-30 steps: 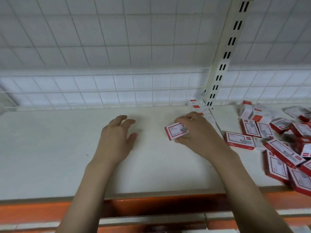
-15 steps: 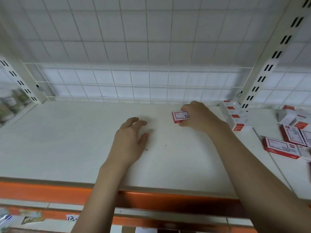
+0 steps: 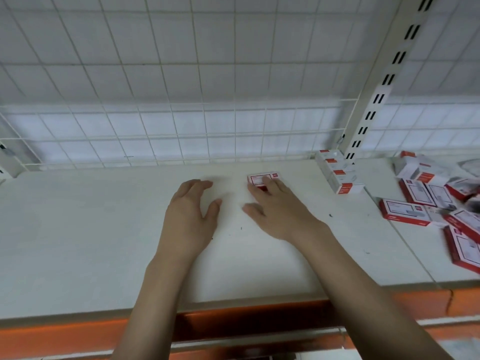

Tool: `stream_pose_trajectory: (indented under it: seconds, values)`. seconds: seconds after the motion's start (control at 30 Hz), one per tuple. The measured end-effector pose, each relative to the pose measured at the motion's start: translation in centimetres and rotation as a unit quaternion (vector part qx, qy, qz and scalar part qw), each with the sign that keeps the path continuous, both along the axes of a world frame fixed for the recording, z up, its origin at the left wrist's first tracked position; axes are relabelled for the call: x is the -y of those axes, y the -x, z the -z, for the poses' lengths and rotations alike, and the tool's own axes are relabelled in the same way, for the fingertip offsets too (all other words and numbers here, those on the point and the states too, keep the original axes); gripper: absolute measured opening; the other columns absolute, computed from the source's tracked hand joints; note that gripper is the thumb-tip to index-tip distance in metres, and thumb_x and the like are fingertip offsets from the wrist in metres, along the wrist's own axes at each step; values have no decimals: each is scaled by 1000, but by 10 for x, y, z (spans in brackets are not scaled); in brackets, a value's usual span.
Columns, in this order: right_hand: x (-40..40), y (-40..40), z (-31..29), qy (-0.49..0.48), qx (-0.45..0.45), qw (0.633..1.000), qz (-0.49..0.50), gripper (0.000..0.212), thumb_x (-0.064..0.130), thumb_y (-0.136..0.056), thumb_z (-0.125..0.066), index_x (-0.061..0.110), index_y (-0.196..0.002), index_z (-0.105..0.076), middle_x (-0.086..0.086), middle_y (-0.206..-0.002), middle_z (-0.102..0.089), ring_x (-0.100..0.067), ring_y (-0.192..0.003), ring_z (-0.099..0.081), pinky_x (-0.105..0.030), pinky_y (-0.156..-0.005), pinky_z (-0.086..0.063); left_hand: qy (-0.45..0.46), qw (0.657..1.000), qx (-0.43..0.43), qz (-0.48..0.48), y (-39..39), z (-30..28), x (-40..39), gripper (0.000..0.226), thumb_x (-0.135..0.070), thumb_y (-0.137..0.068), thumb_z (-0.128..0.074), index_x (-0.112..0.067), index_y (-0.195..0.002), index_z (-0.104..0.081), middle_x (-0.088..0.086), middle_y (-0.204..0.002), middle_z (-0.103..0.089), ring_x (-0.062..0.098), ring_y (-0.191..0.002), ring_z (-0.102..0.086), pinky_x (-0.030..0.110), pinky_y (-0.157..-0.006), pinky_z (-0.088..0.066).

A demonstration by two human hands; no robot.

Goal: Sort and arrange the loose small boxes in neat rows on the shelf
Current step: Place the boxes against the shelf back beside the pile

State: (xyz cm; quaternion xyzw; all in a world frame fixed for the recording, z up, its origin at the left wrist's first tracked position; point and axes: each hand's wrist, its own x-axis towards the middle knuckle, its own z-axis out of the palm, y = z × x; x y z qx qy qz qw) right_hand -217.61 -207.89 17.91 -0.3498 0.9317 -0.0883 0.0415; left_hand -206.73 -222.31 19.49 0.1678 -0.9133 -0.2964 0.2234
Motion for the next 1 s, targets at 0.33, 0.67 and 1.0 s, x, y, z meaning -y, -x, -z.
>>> stream_pose_trajectory:
  seconds: [0.33,0.67,1.0]
  values:
    - [28,29,2,-22,-6,999,23,63,48,-97,-28,18,-148,-10,-7,-156,-11,-28,-143,-6,-41,-116,-10,7,1000,-6,-2,-8,7,8,36,-19,-88,-60,-9,-122,-57,6,-127,-53,34,-97,-58,14,-89,-31]
    - [34,39,5,-12,-1,999,42,60,43,-97,-23,5,-143,-24,-10,-154,-16,-25,-142,-12,-42,-115,-14,5,1000,-16,-6,-6,15,13,34,-16,-87,-60,-6,-119,-58,8,-124,-55,23,-115,-52,15,-93,-30]
    - [35,38,5,-24,-4,999,41,55,36,-100,-21,7,-147,-15,-7,-157,-8,-22,-143,-6,-38,-114,-7,18,1000,-8,2,-1,20,12,31,-14,-86,-62,-4,-115,-61,11,-122,-56,26,-116,-53,20,-94,-32]
